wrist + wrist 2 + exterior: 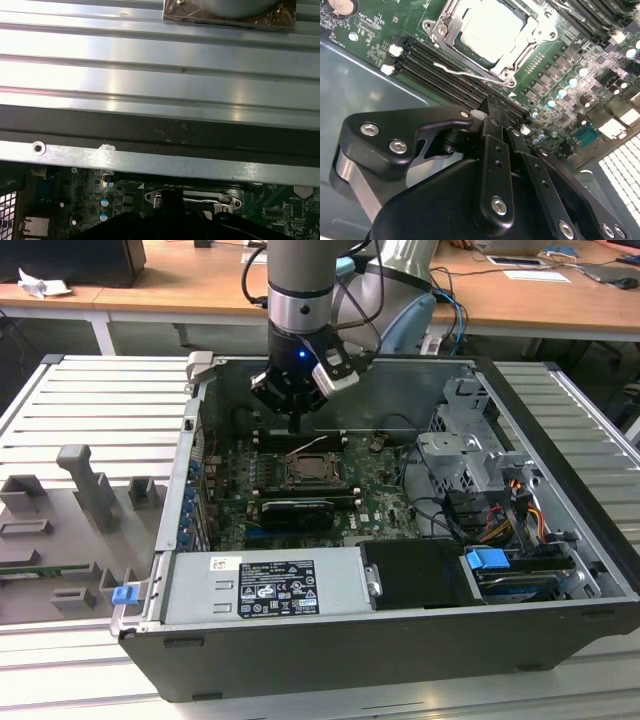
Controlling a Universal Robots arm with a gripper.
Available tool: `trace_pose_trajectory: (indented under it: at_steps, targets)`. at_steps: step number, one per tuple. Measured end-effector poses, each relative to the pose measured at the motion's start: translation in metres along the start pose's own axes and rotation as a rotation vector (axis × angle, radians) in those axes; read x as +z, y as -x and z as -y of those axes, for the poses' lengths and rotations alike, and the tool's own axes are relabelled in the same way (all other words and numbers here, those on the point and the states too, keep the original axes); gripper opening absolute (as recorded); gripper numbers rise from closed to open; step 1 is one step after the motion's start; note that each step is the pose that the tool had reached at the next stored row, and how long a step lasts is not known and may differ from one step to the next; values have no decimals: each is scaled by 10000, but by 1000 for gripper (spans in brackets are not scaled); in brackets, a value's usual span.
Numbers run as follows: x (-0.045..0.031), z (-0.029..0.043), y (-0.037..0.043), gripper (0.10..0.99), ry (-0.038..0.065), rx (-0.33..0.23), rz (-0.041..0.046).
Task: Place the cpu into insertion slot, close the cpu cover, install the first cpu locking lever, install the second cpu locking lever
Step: 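Install the first cpu locking lever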
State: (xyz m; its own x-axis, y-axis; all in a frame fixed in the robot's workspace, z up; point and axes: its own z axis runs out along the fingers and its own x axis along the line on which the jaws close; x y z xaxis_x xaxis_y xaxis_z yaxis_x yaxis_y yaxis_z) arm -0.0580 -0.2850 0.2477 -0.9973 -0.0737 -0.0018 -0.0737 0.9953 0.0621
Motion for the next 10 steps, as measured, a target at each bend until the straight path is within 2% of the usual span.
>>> trace_pose_trajectory:
  at_steps: [1,5,10]
  targets:
    - [8,1,1,106,13,-1,4]
    - [67,6,21,106,181,0,17]
    - [129,15,95,106,160,0,14]
